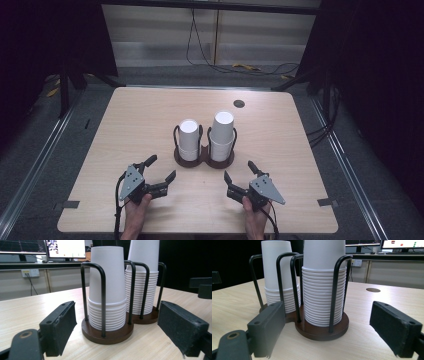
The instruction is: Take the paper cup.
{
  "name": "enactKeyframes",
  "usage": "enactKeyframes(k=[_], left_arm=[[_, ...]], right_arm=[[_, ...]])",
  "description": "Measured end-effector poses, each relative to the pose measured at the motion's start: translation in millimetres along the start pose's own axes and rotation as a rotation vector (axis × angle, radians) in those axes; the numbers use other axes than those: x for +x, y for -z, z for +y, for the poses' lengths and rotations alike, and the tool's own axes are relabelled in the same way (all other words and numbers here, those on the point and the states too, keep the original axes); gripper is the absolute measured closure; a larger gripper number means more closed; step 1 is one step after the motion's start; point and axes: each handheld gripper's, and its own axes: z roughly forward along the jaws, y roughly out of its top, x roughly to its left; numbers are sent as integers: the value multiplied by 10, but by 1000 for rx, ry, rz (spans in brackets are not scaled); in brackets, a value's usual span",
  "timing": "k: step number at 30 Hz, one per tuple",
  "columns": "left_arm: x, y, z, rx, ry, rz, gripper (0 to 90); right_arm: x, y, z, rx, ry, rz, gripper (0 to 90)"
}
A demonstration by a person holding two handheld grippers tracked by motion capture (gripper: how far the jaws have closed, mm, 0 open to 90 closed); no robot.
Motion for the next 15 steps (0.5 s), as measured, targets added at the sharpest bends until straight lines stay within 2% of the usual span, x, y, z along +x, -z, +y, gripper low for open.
enactKeyframes(k=[4, 8, 11, 12, 15], left_arm=[[-1, -1, 0, 0, -2, 1, 154], [9, -22, 7, 13, 24, 1, 154], [25, -34, 12, 25, 38, -13, 154], [44, -45, 14, 31, 73, -42, 154], [73, -52, 18, 40, 89, -67, 154]], right_arm=[[2, -5, 2, 6, -6, -6, 125], [-1, -15, 5, 10, -7, -2, 126], [-4, -13, 4, 8, -6, 1, 128], [-5, -12, 4, 9, -5, 5, 129], [-7, -10, 3, 6, -11, 5, 129]])
